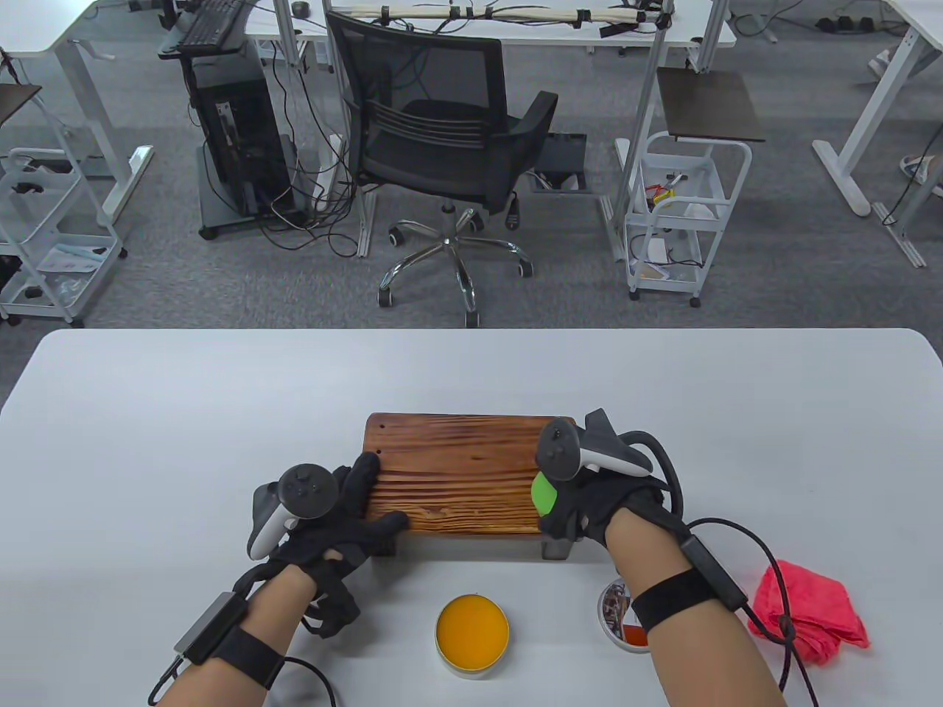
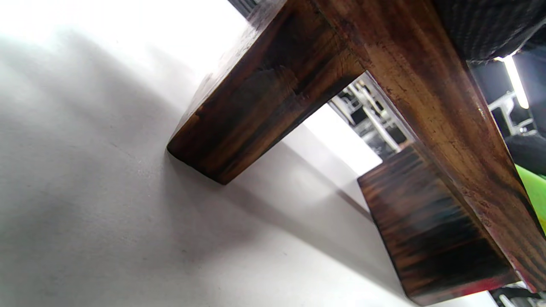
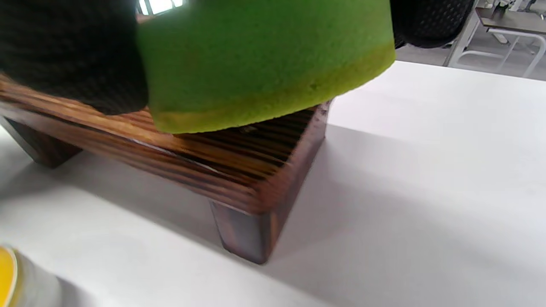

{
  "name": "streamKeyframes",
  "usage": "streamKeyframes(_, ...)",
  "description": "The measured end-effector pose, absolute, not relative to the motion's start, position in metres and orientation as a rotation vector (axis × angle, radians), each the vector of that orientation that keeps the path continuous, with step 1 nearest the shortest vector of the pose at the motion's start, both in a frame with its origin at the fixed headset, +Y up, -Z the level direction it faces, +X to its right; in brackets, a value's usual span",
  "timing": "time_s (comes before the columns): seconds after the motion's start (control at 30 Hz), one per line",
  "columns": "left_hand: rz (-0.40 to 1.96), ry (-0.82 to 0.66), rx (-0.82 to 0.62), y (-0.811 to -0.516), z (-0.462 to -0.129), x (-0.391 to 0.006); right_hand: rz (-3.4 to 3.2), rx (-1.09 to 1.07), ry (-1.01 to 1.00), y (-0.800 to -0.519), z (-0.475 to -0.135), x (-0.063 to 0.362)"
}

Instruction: Dip and apply wood wax on stool

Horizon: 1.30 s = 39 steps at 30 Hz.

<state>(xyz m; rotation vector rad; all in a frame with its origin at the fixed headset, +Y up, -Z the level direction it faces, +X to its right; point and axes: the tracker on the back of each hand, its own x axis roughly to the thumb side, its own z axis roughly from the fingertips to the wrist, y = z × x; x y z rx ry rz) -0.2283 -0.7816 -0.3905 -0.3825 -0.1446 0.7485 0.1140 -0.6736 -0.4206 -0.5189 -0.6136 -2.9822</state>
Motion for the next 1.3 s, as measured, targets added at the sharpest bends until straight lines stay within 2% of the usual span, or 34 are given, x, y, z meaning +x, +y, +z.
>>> streamKeyframes(0.13,0.750,-0.145,-0.383,-0.782,-0.391,-0.228,-2.938,-0.643,-0.610,-0.673,-0.413,0.095)
streamKeyframes(0.33,0.752,-0.147,-0.383,-0.781,-0.391,-0.228,-2.944,-0.586,-0.587,-0.672,-0.424,0.087)
streamKeyframes(0.53,0.750,-0.148,-0.384,-0.781,-0.391,-0.228,-2.918,-0.701,-0.627,-0.673,-0.416,0.068)
streamKeyframes(0.77,0.753,-0.149,-0.385,-0.781,-0.391,-0.228,-2.921,-0.630,-0.594,-0.672,-0.424,0.063)
streamKeyframes(0.93,0.753,-0.150,-0.386,-0.781,-0.391,-0.228,-2.899,-0.747,-0.635,-0.673,-0.416,0.047)
streamKeyframes(1.13,0.755,-0.151,-0.386,-0.781,-0.391,-0.228,-2.909,-0.668,-0.594,-0.672,-0.425,0.042)
streamKeyframes(1.3,0.755,-0.151,-0.386,-0.781,-0.391,-0.228,-2.910,-0.789,-0.602,-0.675,-0.419,0.027)
